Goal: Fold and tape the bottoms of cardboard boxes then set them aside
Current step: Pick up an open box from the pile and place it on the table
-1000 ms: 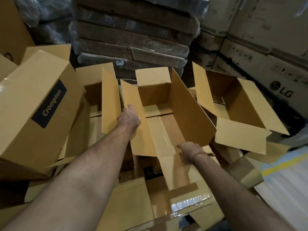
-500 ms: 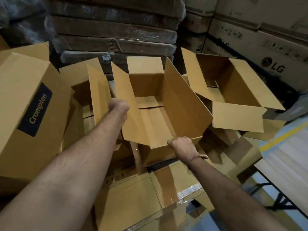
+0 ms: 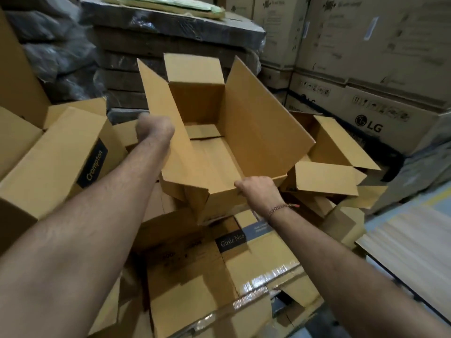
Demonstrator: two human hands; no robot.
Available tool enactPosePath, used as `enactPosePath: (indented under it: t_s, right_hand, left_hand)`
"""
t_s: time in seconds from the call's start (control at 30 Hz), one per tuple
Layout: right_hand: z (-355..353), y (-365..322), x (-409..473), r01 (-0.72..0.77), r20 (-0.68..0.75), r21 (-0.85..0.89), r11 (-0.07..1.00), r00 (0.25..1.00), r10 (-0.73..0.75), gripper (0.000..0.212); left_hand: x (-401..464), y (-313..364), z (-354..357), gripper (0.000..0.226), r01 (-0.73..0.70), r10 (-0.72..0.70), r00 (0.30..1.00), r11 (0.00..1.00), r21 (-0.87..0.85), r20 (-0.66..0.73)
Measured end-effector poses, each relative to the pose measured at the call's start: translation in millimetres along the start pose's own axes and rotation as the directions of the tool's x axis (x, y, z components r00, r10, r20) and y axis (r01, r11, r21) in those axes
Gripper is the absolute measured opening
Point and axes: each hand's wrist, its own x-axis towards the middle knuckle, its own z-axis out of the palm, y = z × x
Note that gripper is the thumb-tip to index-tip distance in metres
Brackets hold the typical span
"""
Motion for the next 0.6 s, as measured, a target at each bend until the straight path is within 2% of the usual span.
enactPosePath:
  t_s: [0.1, 0.2, 0.3, 0.43, 0.6]
  right_hand:
    - [-42, -7, -43, -0.042, -0.074, -0.003, 0.999, 0.996, 0.042, 0.015]
    - [-79, -7, -94, -0.092, -0.115, -0.029, 0.995, 0.989, 0.088, 0.013]
    - [-106, 4, -143, -0.187, -0.148, -0.065, 0.98, 0.973, 0.175, 0.016]
    - [-138, 27, -209, -0.251, -0.144, -0.131, 0.959, 0.962, 0.232, 0.013]
    - [-159, 75, -286, -0.376, -0.126, -0.237, 0.896, 0.926, 0.356, 0.007]
  left_hand:
    - [-44, 25, -39, 0.01, -0.078, 0.078, 0.997, 0.993, -0.089, -0.006]
    - [-89, 48, -59, 0.017, -0.195, 0.197, 0.979, 0.98, -0.048, 0.054]
    - [-137, 67, -68, 0.02, -0.263, 0.272, 0.955, 0.961, -0.089, 0.117]
    - [-197, 82, -62, 0.021, -0.283, 0.311, 0.929, 0.946, -0.157, 0.201]
    - [-268, 89, -22, 0.042, -0.236, 0.333, 0.823, 0.938, -0.255, 0.46]
